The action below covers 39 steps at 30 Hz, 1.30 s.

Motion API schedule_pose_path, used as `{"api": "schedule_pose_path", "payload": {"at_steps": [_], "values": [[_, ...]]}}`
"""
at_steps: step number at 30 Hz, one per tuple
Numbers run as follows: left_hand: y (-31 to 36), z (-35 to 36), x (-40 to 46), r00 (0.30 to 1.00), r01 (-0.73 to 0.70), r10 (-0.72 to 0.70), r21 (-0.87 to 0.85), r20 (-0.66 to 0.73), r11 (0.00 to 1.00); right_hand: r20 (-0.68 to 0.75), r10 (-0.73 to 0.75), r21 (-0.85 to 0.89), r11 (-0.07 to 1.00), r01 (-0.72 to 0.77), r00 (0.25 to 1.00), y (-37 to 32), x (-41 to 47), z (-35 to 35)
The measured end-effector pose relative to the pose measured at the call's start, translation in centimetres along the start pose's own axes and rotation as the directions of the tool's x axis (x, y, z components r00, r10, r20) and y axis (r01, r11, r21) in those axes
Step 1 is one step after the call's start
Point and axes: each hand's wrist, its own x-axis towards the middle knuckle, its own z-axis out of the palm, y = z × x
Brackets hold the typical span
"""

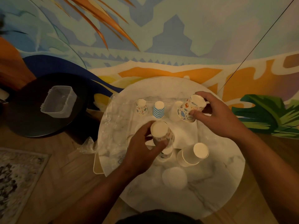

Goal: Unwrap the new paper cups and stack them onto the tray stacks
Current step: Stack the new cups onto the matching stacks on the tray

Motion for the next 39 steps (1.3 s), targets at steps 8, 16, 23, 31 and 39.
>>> {"api": "schedule_pose_path", "payload": {"at_steps": [8, 16, 23, 31, 39], "values": [[2.3, -7.5, 6.6, 0.982, -0.064, 0.062, -0.003, -0.181, 0.998, 0.017, -0.076, -0.067, 0.995, 0.077, 0.997, -1.5, 6.9, 4.1], [-3.6, -11.9, 15.6, 0.982, -0.014, 0.042, 0.151, -0.183, 0.988, 0.156, -0.112, -0.110, 0.985, 0.130, 0.981, -0.4, 16.2, 12.3], [-6.9, -13.1, 20.4, 0.987, 0.017, 0.008, 0.152, -0.163, 0.988, 0.247, -0.084, -0.227, 0.964, 0.142, 0.965, 1.5, 20.7, 18.0], [-9.4, -12.0, 21.9, 0.999, 0.025, -0.018, 0.218, -0.037, 0.976, 0.332, -0.051, -0.427, 0.882, 0.199, 0.942, 4.4, 21.4, 20.6], [-12.4, -8.4, 22.6, 0.996, -0.060, 0.035, 0.307, 0.087, 0.950, 0.390, 0.046, -0.585, 0.784, 0.209, 0.920, 5.3, 22.2, 19.4]]}}
